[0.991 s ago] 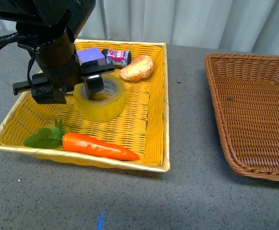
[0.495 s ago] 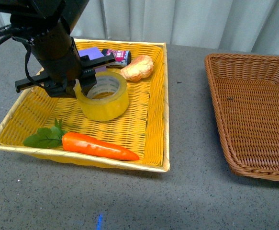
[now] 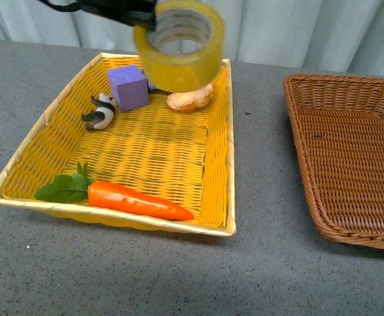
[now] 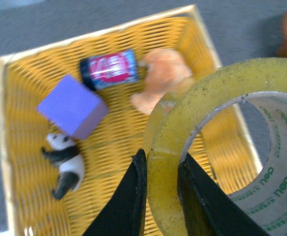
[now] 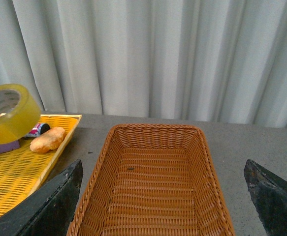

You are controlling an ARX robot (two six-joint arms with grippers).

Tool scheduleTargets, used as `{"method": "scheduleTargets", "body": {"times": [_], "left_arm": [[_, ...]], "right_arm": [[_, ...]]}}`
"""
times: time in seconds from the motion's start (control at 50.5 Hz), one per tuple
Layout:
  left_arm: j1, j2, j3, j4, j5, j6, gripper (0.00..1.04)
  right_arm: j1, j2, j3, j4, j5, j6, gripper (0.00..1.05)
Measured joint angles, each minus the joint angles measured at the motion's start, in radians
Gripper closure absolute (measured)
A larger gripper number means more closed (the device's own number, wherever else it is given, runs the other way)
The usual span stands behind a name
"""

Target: Move tape to another basket

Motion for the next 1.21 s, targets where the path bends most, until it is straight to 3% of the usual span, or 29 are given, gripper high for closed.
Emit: {"method": "scheduleTargets", "body": {"times": [0.139,0.396,0.911,0.951,1.03,1.209], "left_arm": [[-0.077,0.025,0.052,-0.016,0.025,0.079,0.90],[-0.188,0.079,0.109,-0.012,0.179,0.174,0.90],[-0.214,0.098,0.164,-0.020,0.179,0.238,0.90],[-0.214,0.098,0.164,-0.020,0.179,0.239,0.90],[-0.214,0.098,0.164,-0.020,0.179,0.241,0.90],[-0.214,0.100,0.164,-0.020,0.179,0.242,0.90]], "right_arm": [[0.000,0.000,0.000,0.000,0.000,0.000,0.09],[0.000,0.000,0.000,0.000,0.000,0.000,0.09],[0.000,0.001,0.000,-0.001,0.002,-0.005,0.09],[0.002,0.036,0.023,-0.070,0.029,-0.113,0.09],[-0.040,0.162,0.059,-0.085,-0.008,-0.311,0.09],[-0.143,0.381,0.132,-0.045,-0.111,-0.405,0.09]]}}
